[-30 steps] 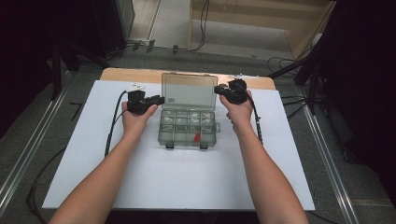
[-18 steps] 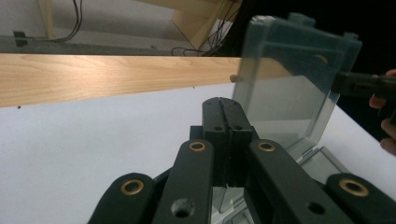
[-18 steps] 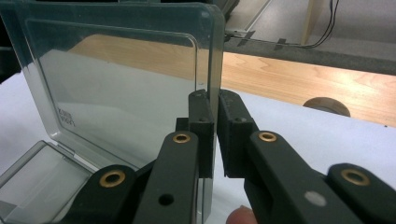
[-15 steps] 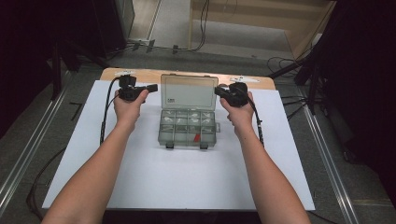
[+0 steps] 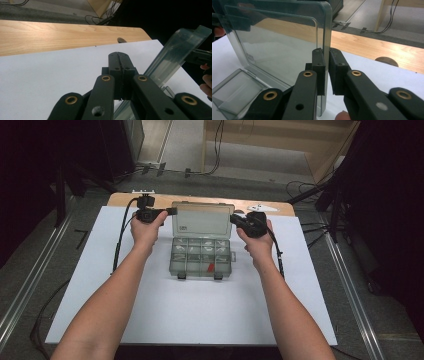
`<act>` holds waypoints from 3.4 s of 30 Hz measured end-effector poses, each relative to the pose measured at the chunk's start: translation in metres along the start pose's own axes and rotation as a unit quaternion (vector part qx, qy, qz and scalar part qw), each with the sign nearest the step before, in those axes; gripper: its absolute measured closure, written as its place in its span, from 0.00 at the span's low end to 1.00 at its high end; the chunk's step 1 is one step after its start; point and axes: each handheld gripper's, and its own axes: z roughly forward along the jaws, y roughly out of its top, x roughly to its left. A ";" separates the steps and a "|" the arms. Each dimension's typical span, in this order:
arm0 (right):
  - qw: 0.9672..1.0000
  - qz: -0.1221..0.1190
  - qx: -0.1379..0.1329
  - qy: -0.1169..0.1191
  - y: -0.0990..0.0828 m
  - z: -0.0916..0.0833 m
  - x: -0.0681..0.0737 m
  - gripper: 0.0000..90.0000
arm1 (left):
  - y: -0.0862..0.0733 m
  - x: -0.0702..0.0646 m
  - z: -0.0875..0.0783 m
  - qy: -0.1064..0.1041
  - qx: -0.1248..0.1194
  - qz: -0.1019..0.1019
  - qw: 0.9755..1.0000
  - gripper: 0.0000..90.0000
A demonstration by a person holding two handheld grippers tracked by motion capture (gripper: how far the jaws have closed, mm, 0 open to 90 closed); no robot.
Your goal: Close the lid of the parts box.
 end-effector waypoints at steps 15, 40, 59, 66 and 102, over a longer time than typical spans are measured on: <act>0.999 -0.002 0.012 0.037 -0.011 -0.021 -0.004 0.66 | 0.000 -0.005 -0.009 -0.026 -0.008 0.018 0.999 1.00; 0.998 0.055 0.011 0.004 -0.001 -0.027 0.000 0.97 | -0.014 -0.022 -0.025 -0.038 -0.015 0.046 0.998 1.00; 0.998 0.054 0.004 0.016 -0.013 -0.037 0.018 0.97 | -0.030 -0.036 -0.031 -0.039 -0.013 0.070 0.997 1.00; 1.000 0.026 0.003 -0.004 -0.016 -0.039 0.030 0.97 | -0.035 -0.044 -0.033 -0.028 -0.012 0.089 0.996 1.00; 1.000 -0.004 -0.014 0.026 -0.069 -0.061 0.050 0.97 | -0.102 -0.060 -0.057 -0.037 -0.029 0.113 0.992 1.00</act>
